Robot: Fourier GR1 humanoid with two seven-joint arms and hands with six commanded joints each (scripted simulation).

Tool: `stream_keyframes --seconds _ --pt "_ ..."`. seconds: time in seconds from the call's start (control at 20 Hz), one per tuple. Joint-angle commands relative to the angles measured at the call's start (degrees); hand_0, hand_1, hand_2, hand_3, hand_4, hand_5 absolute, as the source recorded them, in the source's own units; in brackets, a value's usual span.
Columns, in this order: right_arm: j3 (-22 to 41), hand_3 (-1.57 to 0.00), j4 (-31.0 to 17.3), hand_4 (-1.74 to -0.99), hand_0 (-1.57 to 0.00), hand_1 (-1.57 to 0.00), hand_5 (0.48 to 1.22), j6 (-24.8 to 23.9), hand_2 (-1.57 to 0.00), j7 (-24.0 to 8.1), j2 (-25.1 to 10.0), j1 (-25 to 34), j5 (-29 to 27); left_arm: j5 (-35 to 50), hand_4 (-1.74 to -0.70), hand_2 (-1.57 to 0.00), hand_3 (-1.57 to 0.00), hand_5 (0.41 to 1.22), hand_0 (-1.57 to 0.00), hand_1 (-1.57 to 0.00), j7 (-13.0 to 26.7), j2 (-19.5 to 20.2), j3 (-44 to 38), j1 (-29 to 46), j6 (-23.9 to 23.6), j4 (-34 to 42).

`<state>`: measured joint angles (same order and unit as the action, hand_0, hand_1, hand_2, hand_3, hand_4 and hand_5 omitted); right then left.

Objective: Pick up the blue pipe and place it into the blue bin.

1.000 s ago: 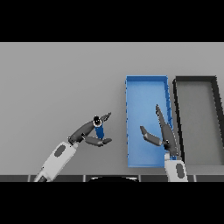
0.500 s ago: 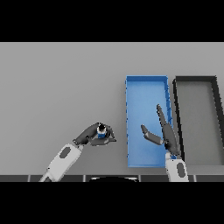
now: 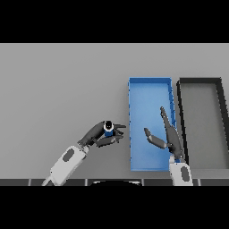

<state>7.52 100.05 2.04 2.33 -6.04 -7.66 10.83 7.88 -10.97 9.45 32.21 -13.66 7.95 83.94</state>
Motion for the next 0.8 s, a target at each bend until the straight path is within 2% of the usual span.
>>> stream_keyframes --seconds 0.0,0.3,0.45,0.65,0.75 --pt "-0.4 0.00 -0.6 -1.172 0.00 0.00 0.603 -0.1 0.00 -0.7 -0.1 0.7 0.0 0.3 -1.73 -1.54 -1.46 1.208 -1.53 -1.54 0.3 -0.1 0.1 -0.3 0.1 0.8" --pt "-0.5 0.00 -0.6 -1.136 0.00 0.00 0.604 -0.3 0.00 1.7 -0.4 -0.2 0.2 0.9 -1.74 -1.56 -1.49 1.218 -1.56 -1.56 6.2 0.8 2.0 -1.6 0.1 6.2" --pt "-0.8 0.00 -1.0 -1.127 0.00 0.00 0.605 -0.4 0.00 1.2 -0.5 0.5 0.1 0.2 -1.74 -1.57 -1.50 1.219 -1.57 -1.57 7.9 0.7 2.5 -2.0 -0.4 6.3" --pt "-0.1 0.00 -0.5 -1.178 0.00 0.00 0.605 -0.4 0.00 0.5 0.4 -1.4 0.0 0.0 -1.74 -1.57 -1.49 1.219 -1.57 -1.57 7.9 1.0 2.5 -2.1 -0.8 6.6" --pt "-0.7 0.00 0.9 -1.186 0.00 0.00 0.615 1.0 0.00 2.2 0.1 -2.3 -2.2 0.2 -1.74 -1.57 -1.50 1.220 -1.57 -1.57 8.8 1.0 2.9 -2.1 -0.5 6.4"
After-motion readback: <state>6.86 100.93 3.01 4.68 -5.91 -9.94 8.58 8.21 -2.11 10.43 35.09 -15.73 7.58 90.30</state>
